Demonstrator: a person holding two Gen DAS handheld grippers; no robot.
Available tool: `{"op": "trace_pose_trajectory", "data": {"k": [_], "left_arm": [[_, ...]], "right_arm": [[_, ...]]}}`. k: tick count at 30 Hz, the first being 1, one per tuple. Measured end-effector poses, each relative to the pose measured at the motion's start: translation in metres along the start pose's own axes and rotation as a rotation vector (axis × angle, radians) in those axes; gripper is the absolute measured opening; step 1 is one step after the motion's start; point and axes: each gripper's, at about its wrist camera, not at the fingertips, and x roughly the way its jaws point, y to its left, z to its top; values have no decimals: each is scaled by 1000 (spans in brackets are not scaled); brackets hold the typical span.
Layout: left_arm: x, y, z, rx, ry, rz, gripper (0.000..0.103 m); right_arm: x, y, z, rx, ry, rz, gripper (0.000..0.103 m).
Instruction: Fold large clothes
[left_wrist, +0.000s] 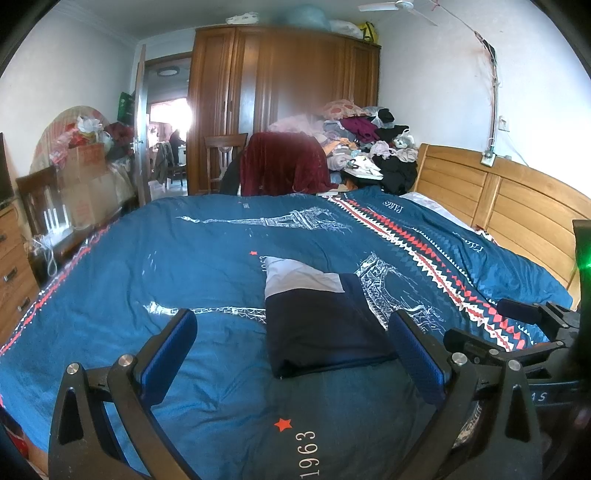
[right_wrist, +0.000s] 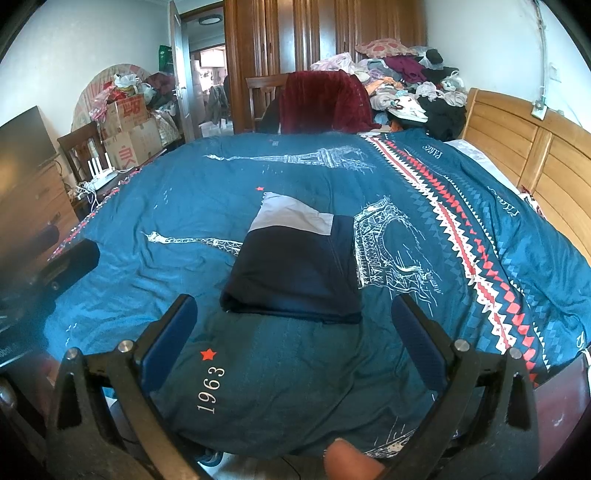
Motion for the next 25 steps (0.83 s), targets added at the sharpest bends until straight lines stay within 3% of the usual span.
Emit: {"op": "trace_pose_trajectory", "data": {"k": [25], "left_arm": [[7,7,-19,-5,37,-13,103]], "right_arm": [[21,-4,10,39,26,36,103]]}}
